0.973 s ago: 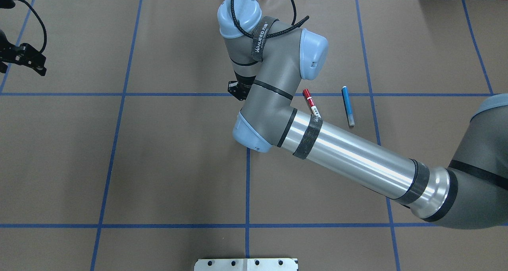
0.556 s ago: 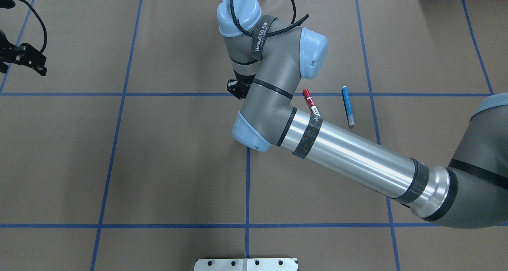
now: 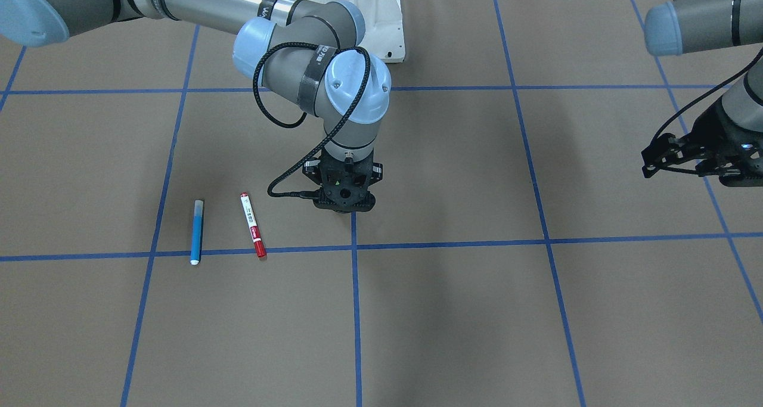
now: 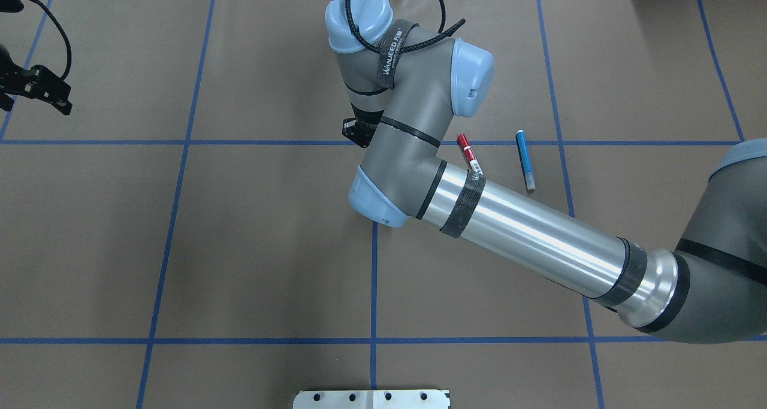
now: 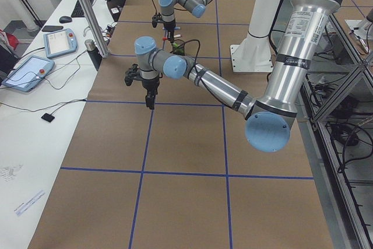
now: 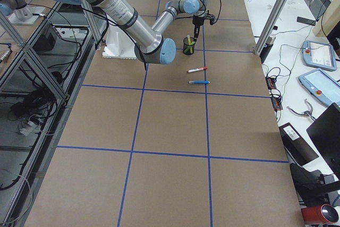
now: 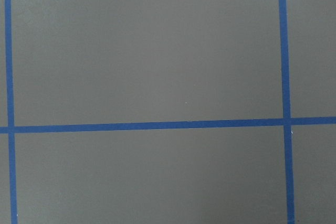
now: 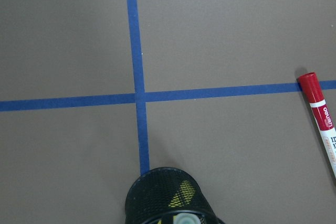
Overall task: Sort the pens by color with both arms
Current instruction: 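Grasp the green highlighter in the cup with the right gripper and lift it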
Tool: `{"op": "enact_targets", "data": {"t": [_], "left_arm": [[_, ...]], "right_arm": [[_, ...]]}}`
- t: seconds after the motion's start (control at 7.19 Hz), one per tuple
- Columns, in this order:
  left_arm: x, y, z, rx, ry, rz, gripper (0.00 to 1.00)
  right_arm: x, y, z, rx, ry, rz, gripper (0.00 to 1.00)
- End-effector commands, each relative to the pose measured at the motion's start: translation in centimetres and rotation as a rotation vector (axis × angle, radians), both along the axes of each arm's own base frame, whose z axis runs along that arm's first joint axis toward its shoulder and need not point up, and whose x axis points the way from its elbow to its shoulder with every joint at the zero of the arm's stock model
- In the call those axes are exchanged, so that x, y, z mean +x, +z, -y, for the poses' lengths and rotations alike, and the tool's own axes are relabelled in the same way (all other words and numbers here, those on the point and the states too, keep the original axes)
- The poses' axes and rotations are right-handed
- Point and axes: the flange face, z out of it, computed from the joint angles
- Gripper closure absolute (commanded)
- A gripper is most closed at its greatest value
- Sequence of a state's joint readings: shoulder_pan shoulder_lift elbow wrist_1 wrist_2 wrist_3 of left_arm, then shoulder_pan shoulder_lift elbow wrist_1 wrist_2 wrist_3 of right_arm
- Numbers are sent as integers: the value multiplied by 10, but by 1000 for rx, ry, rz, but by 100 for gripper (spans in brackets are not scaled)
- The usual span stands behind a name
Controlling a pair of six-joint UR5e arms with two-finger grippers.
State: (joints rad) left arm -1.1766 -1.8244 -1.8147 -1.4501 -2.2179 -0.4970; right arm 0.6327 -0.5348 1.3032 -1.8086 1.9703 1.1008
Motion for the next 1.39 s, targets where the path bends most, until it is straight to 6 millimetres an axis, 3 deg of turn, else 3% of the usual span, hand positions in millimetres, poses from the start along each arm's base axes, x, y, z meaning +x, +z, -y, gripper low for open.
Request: {"op": "enact_targets", "data": {"t": [0.0,0.83,1.25], "left_arm": [[-2,4,-4,-4,0,1,1],[-2,2,-6,-2,0,0,1],[-1,0,-7,-4,3,-1,1]], "right_arm": [[0,0,0,1,1,-1,69],[5,-11,2,-8,8,3,75],[49,-30,4,-86,24,-32,77]]}}
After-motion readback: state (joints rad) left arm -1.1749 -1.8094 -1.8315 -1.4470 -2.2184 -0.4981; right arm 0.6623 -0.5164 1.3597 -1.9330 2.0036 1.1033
